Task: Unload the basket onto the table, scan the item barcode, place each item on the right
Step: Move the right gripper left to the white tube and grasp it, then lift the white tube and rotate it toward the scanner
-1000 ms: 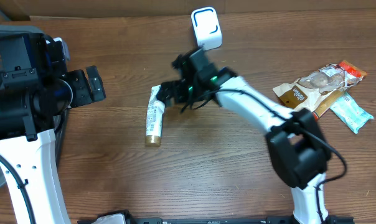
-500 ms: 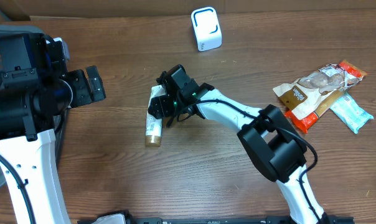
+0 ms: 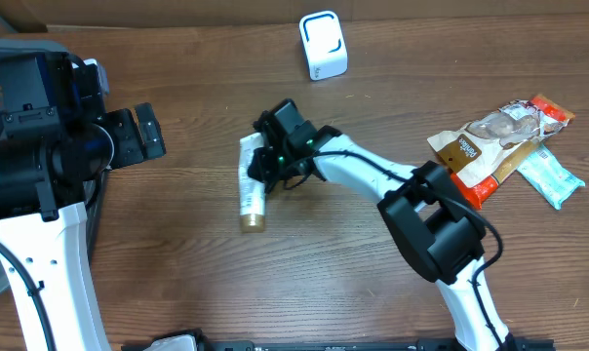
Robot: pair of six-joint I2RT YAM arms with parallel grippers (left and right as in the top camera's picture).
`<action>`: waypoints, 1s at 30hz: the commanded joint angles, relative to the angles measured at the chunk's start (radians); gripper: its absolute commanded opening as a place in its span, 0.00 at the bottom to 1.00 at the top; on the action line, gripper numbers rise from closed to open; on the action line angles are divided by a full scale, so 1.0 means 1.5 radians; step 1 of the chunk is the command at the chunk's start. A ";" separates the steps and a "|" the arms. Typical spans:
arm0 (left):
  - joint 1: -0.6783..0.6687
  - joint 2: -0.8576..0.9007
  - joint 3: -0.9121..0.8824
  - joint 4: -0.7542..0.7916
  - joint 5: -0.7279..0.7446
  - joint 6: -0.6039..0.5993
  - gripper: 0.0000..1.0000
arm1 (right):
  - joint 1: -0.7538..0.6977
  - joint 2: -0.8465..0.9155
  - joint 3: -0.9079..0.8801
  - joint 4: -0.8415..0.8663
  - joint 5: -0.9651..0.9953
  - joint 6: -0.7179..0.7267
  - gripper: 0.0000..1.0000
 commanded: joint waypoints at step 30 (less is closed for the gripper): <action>0.003 0.002 0.000 0.002 0.006 -0.005 1.00 | 0.055 -0.073 0.065 -0.164 -0.040 -0.228 0.72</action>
